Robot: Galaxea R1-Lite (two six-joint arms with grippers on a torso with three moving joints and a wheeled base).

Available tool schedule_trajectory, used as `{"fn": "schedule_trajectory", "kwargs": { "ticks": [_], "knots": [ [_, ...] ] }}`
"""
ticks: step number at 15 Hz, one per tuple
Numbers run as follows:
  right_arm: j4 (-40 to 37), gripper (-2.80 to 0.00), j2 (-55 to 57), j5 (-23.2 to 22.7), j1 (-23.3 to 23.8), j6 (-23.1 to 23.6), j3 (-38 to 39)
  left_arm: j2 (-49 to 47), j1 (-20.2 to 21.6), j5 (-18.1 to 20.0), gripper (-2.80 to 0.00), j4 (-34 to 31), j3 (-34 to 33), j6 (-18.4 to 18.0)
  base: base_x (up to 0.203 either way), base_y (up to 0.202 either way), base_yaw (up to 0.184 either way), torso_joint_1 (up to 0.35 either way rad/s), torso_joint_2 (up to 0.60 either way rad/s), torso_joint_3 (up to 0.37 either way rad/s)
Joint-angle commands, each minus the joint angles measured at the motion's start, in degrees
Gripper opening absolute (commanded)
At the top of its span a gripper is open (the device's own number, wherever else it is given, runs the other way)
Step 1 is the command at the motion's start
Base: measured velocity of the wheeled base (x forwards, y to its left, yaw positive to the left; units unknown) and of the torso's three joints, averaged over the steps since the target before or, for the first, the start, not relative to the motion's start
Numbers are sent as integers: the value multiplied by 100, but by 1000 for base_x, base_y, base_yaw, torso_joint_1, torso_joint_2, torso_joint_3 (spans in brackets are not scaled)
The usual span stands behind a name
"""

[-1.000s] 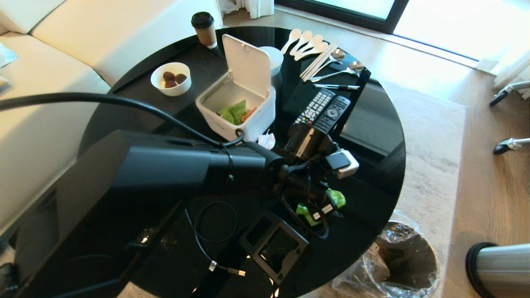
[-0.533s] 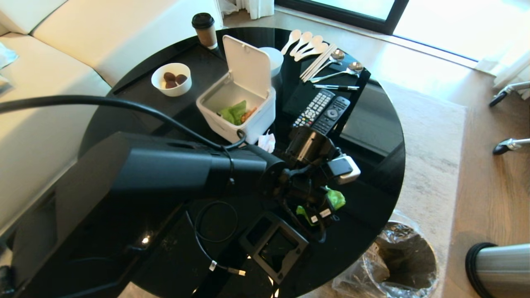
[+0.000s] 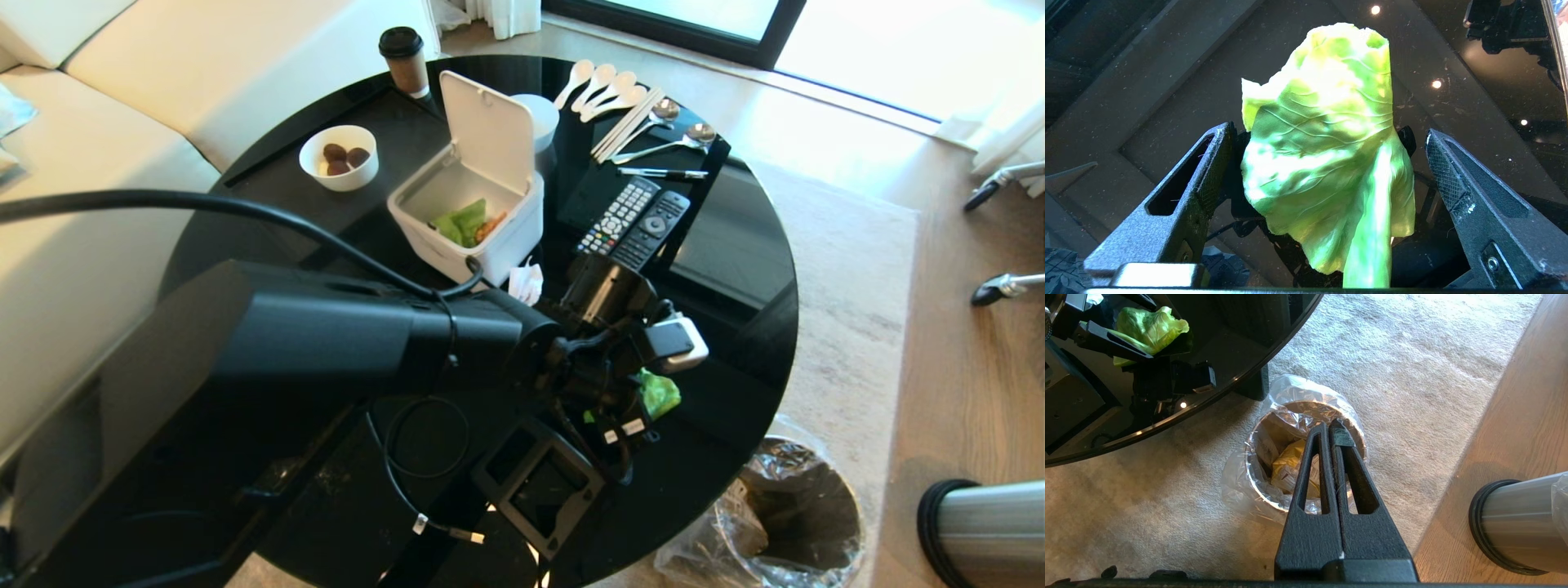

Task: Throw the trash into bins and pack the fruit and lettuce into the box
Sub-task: Pick up the vegetable leaves

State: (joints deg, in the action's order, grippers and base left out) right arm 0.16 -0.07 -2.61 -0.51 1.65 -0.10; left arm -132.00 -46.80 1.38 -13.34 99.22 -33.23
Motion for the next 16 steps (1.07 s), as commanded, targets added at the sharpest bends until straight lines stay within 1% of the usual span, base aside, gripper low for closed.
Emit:
{"fn": "schedule_trajectory", "kwargs": {
  "ticks": [1, 9, 16],
  "knots": [
    [2, -280, 7, -3, -2, 2, 1, -63, -3, -7, -280, -29, -51, -17, 0, 0, 0, 0, 0, 0],
    [2, -280, 7, -3, -2, 2, 1, 80, 57, -40, -280, -29, -69, -10, 0, 0, 0, 0, 0, 0],
    [2, -280, 7, -3, -2, 2, 1, 532, 191, -120, -280, -29, -173, -4, 0, 0, 0, 0, 0, 0]
  ]
}}
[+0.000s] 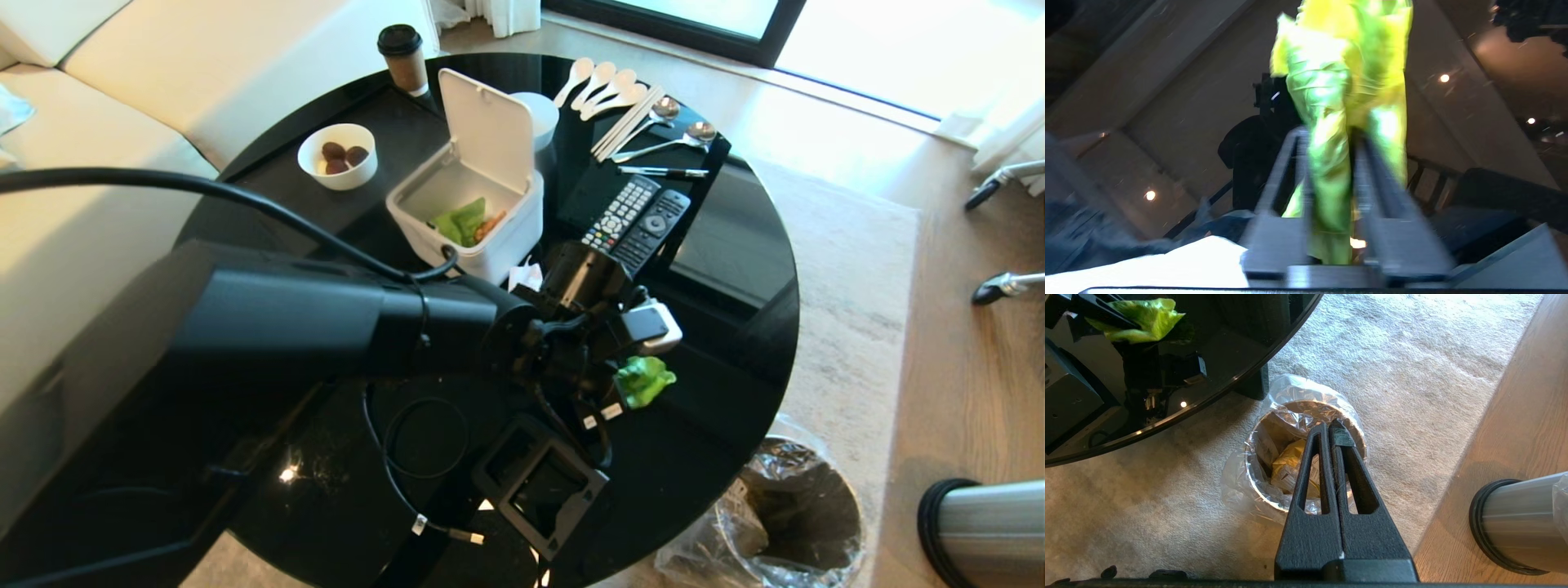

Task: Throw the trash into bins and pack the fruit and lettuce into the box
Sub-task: Pick up the vegetable leaves, then throw vegetable leaves into the desktop trash can

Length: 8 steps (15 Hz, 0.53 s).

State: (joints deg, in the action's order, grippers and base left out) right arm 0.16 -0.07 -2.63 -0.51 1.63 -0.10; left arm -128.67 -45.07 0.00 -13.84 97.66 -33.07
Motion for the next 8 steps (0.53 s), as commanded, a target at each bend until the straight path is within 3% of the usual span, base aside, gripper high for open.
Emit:
{"fn": "schedule_trajectory", "kwargs": {
  "ticks": [1, 8],
  "knots": [
    [2, -280, 7, -1, -2, 4, 1, 298, 24, 18, -280, 21, -26, -10, 0, 0, 0, 0, 0, 0],
    [2, -280, 7, -1, -2, 4, 1, 1131, 64, 40, -280, 30, -3, 37, 0, 0, 0, 0, 0, 0]
  ]
}}
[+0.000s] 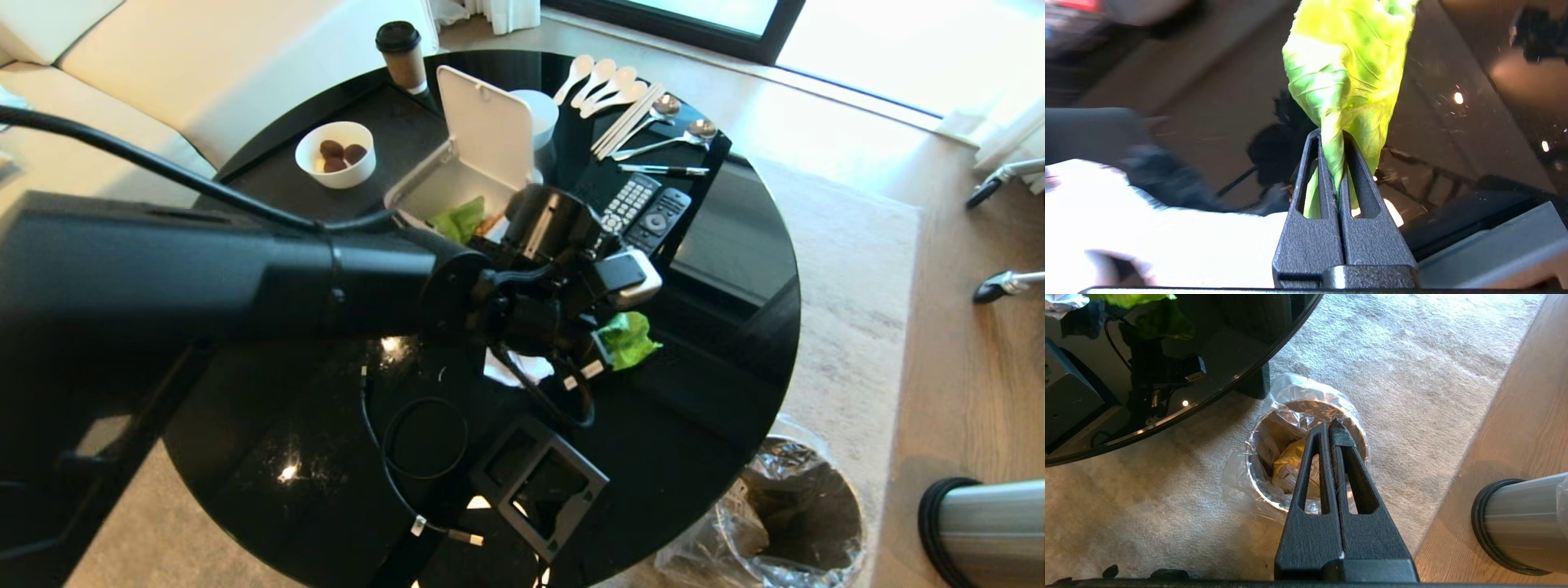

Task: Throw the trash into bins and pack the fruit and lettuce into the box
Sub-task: Throw vegetable leaves into the desktop trash can

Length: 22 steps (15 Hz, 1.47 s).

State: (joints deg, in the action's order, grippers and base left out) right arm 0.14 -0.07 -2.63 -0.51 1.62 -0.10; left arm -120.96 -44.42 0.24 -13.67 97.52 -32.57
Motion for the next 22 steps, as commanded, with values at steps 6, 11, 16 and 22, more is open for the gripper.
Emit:
{"fn": "schedule_trajectory", "kwargs": {
  "ticks": [6, 11, 16, 22],
  "knots": [
    [4, -280, 7, 0, -2, 5, 1, 1150, -87, -2, -280, 16, 38, 152, 0, 0, 0, 0, 0, 0],
    [2, -280, 7, 0, -2, 5, 1, 1883, 58, -764, -280, 15, -8, 432, 0, 0, 0, 0, 0, 0],
    [4, -280, 7, 0, -2, 5, 1, 2876, 584, -1394, -280, 5, -855, 1003, 0, 0, 0, 0, 0, 0],
    [4, -280, 7, 0, -2, 5, 1, 3669, 1862, -1487, -280, 21, -1772, 1504, 0, 0, 0, 0, 0, 0]
  ]
}}
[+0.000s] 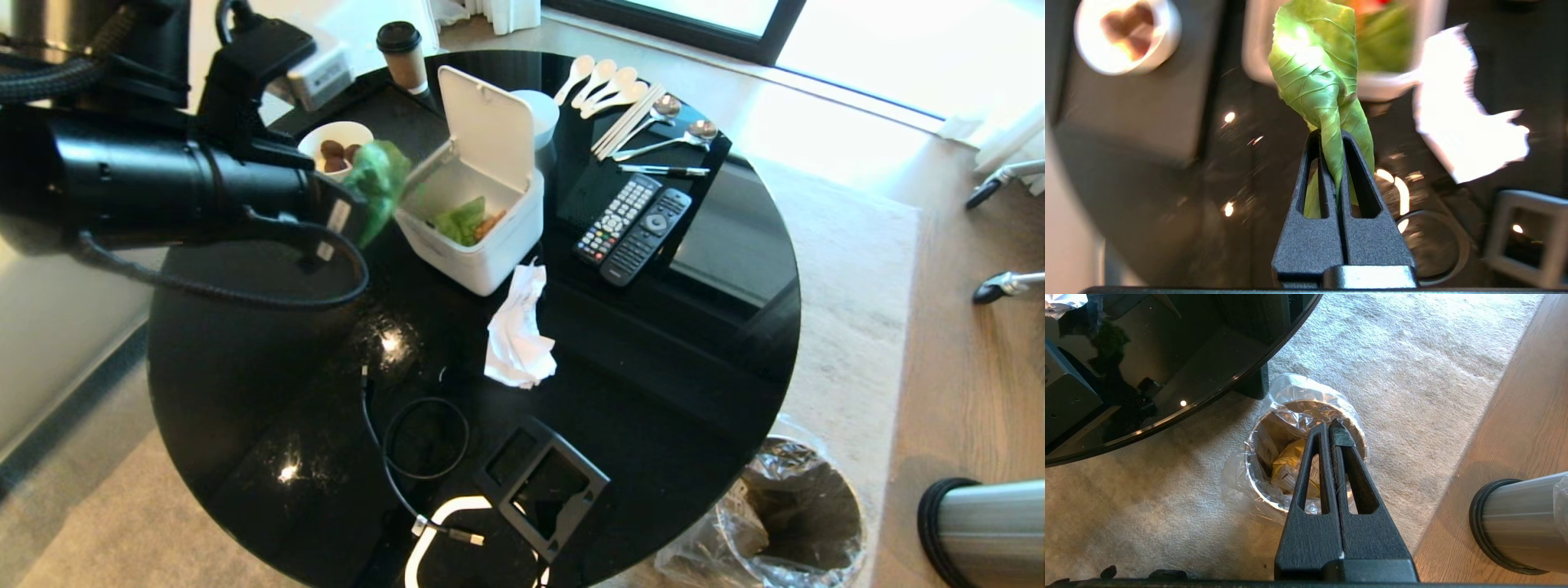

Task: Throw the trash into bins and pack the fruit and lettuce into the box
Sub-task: Throw vegetable leaves into the desktop trash can

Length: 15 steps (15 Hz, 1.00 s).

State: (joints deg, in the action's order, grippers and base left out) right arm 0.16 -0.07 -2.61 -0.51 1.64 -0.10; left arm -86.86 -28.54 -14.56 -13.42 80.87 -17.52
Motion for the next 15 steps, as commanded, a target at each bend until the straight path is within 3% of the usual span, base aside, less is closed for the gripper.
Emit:
{"fn": "schedule_trajectory", "kwargs": {
  "ticks": [1, 10, 15],
  "knots": [
    [2, -280, 7, -3, -2, 3, 1, 256, 414, 13, -280, 9, -98, 8, 0, 0, 0, 0, 0, 0],
    [2, -280, 7, -3, -2, 3, 1, -674, 453, 271, -280, 618, 343, 172, 0, 0, 0, 0, 0, 0],
    [2, -280, 7, -3, -2, 3, 1, -1426, 439, 286, -280, 1516, 397, 280, 0, 0, 0, 0, 0, 0]
  ]
}}
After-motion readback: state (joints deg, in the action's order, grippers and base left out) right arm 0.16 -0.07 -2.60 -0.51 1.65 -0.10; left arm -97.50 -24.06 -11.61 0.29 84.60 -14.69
